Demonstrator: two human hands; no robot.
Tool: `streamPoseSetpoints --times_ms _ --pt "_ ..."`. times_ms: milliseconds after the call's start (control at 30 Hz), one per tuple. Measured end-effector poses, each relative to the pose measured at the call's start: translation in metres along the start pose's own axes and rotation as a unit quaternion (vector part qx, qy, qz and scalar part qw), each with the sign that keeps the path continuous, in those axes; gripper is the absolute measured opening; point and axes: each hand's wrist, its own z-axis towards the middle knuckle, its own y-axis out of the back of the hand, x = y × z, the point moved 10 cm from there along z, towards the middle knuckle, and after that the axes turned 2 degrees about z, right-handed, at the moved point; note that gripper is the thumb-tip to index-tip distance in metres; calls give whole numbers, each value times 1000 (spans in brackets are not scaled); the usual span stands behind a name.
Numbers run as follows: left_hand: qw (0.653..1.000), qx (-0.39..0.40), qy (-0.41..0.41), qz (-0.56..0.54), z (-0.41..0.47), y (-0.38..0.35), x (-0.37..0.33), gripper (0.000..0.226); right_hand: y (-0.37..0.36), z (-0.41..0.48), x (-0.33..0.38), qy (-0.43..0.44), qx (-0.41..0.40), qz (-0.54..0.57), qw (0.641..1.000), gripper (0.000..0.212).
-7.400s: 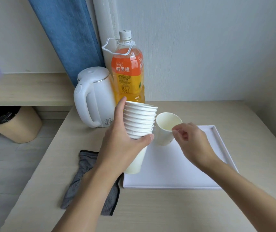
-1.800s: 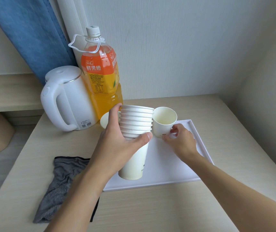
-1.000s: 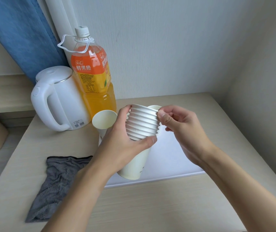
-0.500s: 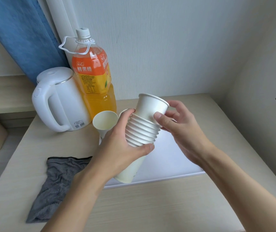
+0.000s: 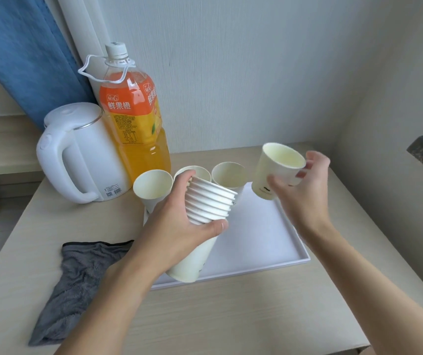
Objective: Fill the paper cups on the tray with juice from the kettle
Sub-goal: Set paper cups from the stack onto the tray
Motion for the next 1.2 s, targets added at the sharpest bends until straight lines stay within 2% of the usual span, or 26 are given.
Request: streamPoseSetpoints --times_ms 167,333,467,533,600,633,800,933,1133,1200 --pt "1000 -4 -2 -6 1 -3 -4 99 -15 -3 -33 -16 46 -113 992 76" --pt "1000 -4 -3 -8 1 -4 -5 95 -28 -5 -54 -24 78 -134 988 90" --pt "1000 -5 -3 -8 1 -3 -3 95 -30 -12 -67 -63 105 -145 982 104" --pt "1000 -6 -3 -10 1 -3 -4 94 -24 -15 -77 -117 90 -154 977 87" --pt "1000 -5 -6 -9 2 -4 -4 93 -23 -23 -92 -204 85 -107 969 46" --pt "1000 -3 -7 -10 2 -5 -5 93 -26 -28 -100 -235 92 -79 964 36" --pt "1000 4 -4 -11 0 -6 -4 95 -38 -31 -104 -234 107 -85 963 40" --pt "1000 4 2 -8 -1 -3 -1 101 -39 -28 -104 -244 114 -75 960 22" --pt "1000 4 2 -6 1 -3 0 101 -43 -32 -100 -251 124 -71 957 9" --pt "1000 4 1 -8 1 -4 -1 101 -42 -30 -100 -252 120 -66 958 18"
